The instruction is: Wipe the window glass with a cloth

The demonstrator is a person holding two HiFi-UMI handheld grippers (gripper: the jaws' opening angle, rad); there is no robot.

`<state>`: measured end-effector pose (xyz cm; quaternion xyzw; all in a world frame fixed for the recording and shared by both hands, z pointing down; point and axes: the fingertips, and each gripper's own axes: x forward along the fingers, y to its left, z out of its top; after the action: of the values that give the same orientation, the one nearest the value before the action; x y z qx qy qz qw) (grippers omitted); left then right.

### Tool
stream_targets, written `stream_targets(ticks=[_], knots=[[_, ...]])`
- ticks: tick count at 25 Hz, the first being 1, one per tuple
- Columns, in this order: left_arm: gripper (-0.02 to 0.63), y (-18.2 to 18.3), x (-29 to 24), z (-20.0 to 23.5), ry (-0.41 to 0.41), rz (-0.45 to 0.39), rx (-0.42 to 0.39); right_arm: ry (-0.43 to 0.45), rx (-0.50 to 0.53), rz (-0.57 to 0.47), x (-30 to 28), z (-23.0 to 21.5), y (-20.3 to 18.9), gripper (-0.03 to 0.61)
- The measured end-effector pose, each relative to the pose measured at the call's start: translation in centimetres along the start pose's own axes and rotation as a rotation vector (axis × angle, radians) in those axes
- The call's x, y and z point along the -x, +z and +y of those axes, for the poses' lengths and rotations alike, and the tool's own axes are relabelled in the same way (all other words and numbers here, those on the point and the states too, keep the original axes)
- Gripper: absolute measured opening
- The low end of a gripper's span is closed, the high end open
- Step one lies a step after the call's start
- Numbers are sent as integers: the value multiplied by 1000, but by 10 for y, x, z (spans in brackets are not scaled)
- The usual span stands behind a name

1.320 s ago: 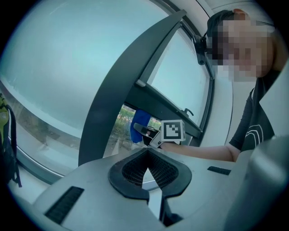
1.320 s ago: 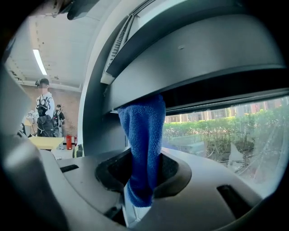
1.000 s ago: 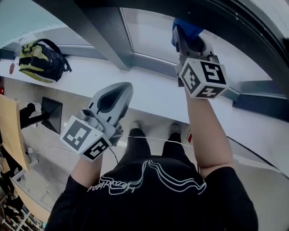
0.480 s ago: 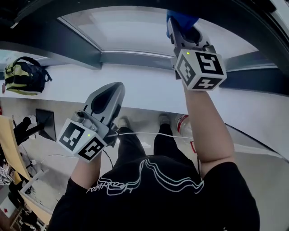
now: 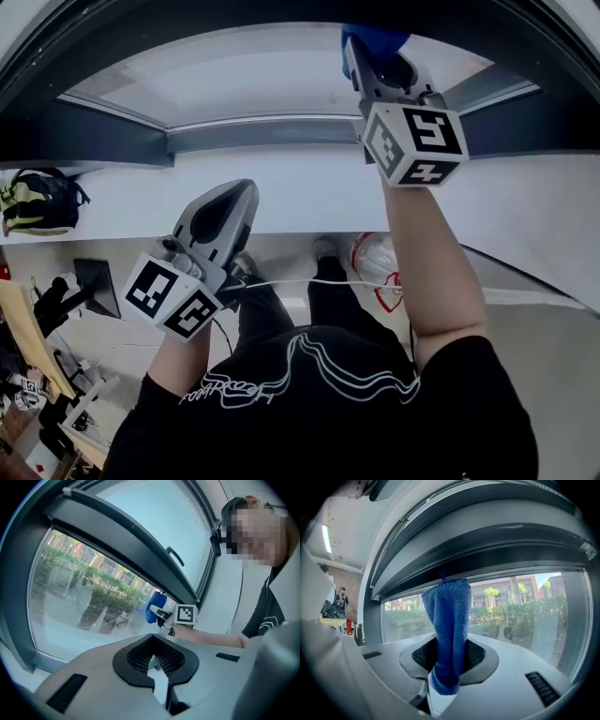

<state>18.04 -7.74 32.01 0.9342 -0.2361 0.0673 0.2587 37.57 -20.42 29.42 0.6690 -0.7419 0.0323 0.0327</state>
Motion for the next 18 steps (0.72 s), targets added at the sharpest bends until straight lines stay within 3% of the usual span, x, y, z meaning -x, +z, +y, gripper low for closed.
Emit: stream_targets(ticks=[10,18], knots=[[5,-36,-81,-68,-109,88,6,-136,-10,17,57,-125,-18,94],[5,-57,-117,-117,-188,158,-23,-226,-7,1,92,-192,-21,94]])
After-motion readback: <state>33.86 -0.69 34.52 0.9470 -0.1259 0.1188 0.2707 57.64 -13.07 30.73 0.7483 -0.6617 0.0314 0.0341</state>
